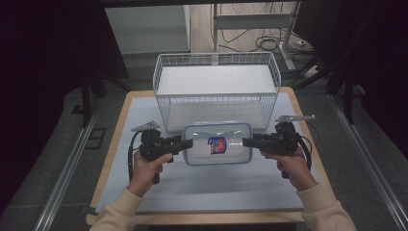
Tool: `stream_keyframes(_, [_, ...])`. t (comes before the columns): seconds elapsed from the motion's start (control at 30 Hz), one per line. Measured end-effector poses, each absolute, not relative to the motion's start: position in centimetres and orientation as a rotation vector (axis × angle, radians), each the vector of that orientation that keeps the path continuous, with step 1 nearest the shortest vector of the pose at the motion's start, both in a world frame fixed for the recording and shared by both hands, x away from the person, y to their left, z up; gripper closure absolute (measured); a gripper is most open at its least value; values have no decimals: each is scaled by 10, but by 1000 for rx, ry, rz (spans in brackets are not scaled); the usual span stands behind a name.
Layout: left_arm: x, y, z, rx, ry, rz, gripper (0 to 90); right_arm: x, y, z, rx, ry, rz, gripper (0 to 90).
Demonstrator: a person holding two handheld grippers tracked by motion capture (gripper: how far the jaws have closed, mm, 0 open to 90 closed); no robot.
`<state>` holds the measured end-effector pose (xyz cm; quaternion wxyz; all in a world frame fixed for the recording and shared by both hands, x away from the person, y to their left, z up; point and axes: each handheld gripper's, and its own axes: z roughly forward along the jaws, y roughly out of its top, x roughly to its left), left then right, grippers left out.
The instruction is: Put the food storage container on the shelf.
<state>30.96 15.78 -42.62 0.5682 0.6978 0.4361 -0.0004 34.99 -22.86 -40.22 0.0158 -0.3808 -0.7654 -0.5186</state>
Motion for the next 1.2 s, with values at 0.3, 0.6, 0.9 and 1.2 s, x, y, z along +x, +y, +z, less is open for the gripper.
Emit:
stream_keyframes(0.3, [319, 159, -403, 1634, 996, 33, 494, 356, -228, -382, -1169, -2402, -1657, 524])
stream_keyframes(0.6, [327, 158, -382, 1632, 976, 58, 494, 362, -230, -363, -1156, -2401, -1714, 524])
stream_keyframes(0.9, [339, 155, -360, 1627, 961, 83, 494, 372, -232, -346, -1150, -2405, -1742, 524])
stream_keyframes(1.2, [354, 153, -340, 1627, 940, 95, 496, 384, -234, -324, -1141, -2419, -1785, 522])
